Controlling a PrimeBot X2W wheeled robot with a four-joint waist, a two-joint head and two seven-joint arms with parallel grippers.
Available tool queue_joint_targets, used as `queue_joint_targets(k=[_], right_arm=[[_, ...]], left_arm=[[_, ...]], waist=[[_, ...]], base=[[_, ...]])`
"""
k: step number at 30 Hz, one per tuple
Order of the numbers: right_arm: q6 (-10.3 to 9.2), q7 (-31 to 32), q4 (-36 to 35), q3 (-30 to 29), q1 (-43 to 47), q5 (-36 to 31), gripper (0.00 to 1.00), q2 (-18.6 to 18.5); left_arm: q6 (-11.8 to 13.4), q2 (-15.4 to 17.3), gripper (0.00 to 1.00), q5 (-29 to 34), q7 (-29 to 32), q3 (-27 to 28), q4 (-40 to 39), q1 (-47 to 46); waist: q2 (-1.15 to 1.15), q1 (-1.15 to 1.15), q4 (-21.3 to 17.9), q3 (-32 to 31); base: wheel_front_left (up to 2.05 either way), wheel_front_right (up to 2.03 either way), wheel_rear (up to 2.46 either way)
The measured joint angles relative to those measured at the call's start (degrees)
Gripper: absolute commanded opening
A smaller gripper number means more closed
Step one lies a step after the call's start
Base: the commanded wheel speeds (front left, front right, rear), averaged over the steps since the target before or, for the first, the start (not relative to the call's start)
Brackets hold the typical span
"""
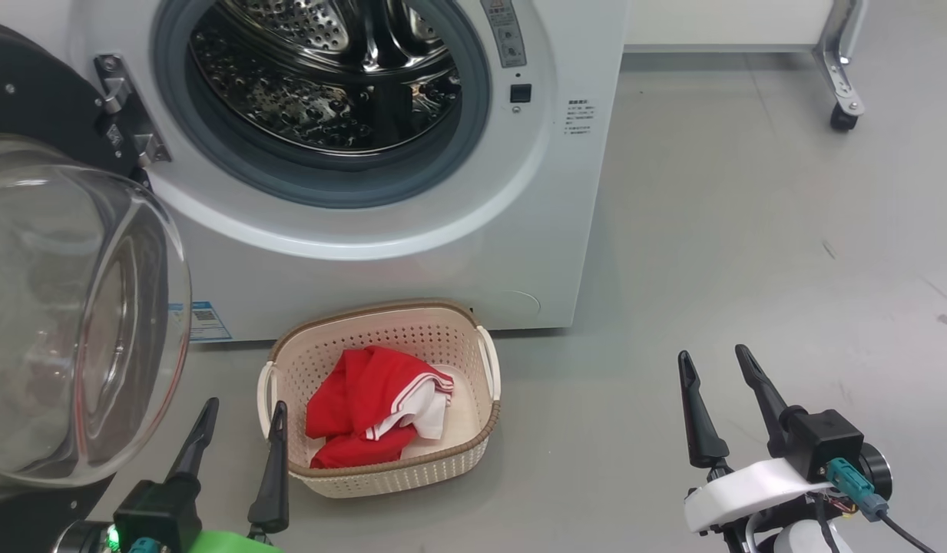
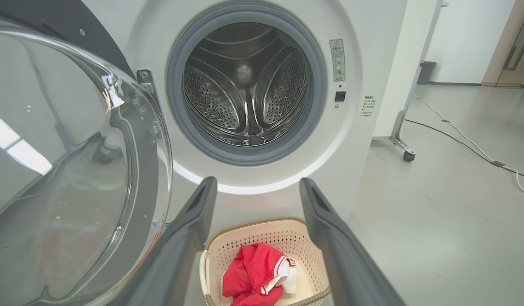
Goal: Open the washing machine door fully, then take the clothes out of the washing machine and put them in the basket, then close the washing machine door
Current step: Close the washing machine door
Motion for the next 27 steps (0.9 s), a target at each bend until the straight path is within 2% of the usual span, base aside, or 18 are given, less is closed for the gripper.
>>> queue_joint_targets(k=[11,27], right_arm=[[-0.09,0.0,-0.2,-0.5,0.5,0.0,1.00,0.0],[0.55,0.0,0.2,-0.1,0.6,-0.1,1.00,0.0]], left_arm=[[0.2,-0.1,1.00,0.0,0.0,0.1,0.3,0.0],[0.9,-0.2,1.00,0.2,-0.4,1.7,1.1,-0.1]], waist=[[0.00,0.00,5.0,-0.5],[0.00,0.00,15.1,-0.5]], base=[[0.00,0.00,0.00],[0.00,0.00,0.00]])
